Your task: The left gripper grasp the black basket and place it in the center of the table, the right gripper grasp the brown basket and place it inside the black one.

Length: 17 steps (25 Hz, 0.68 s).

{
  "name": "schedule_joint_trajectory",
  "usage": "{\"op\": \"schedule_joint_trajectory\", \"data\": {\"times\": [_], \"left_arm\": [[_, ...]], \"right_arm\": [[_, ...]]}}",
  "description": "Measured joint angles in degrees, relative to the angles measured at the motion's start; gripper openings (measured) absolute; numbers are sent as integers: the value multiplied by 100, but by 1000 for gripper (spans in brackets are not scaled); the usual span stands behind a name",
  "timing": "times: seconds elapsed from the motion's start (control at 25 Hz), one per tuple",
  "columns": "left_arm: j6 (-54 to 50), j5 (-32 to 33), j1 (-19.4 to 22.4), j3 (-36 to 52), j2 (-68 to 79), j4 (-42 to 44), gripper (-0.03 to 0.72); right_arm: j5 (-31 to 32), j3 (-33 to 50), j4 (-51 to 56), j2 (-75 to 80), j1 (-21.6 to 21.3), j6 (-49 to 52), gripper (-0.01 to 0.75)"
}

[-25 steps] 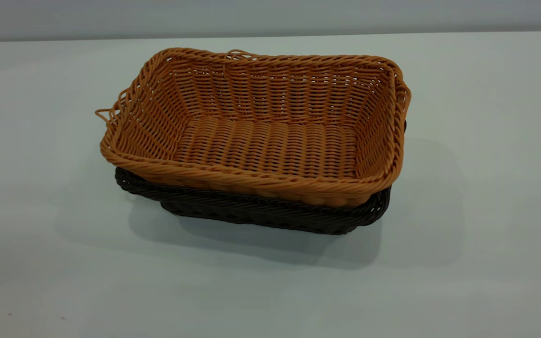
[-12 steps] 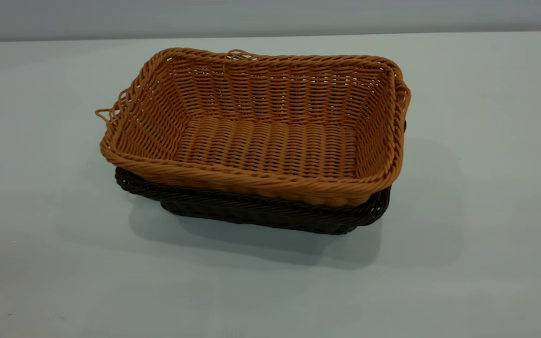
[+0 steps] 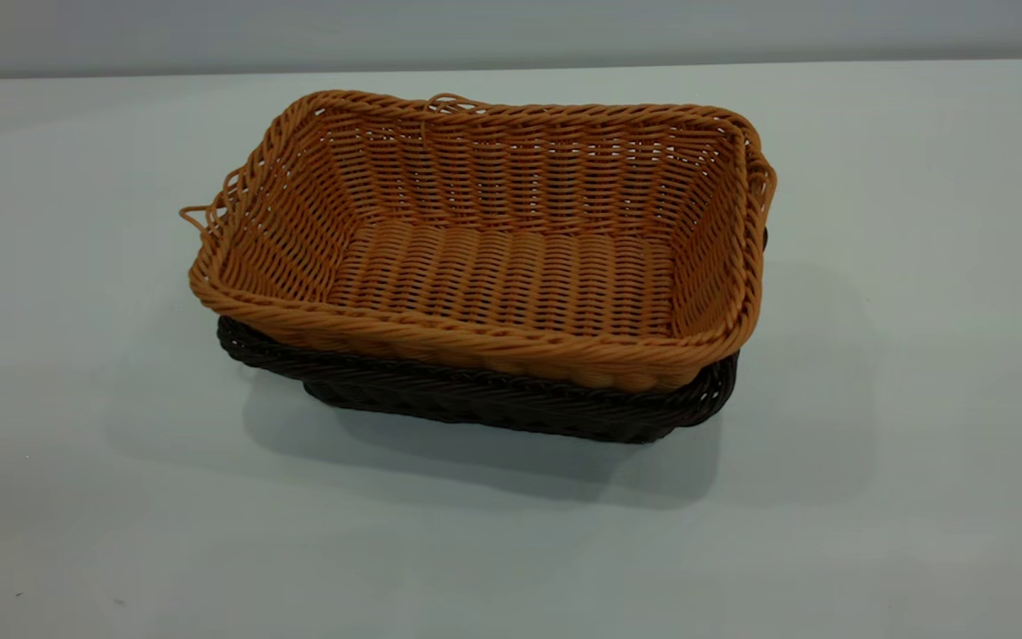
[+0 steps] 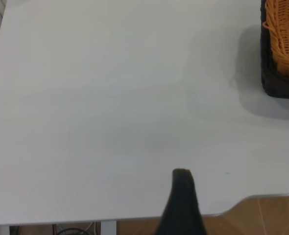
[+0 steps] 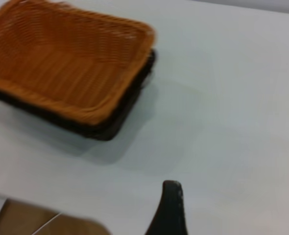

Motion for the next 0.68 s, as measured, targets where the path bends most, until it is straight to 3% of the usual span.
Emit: {"op": "schedule_joint_trajectory", "data": {"times": [0.16,0.36,0.68], "left_arm": [[0,0,0,0,0,0,541],[0,0,0,0,0,0,541],[0,0,0,0,0,0,541]], "right_arm": [[-40,0,-507,0,-439,697,586],[-44,2,-1145,0,-491,1600,586],[-46,2,-1203,0,-495,1722,586]]}}
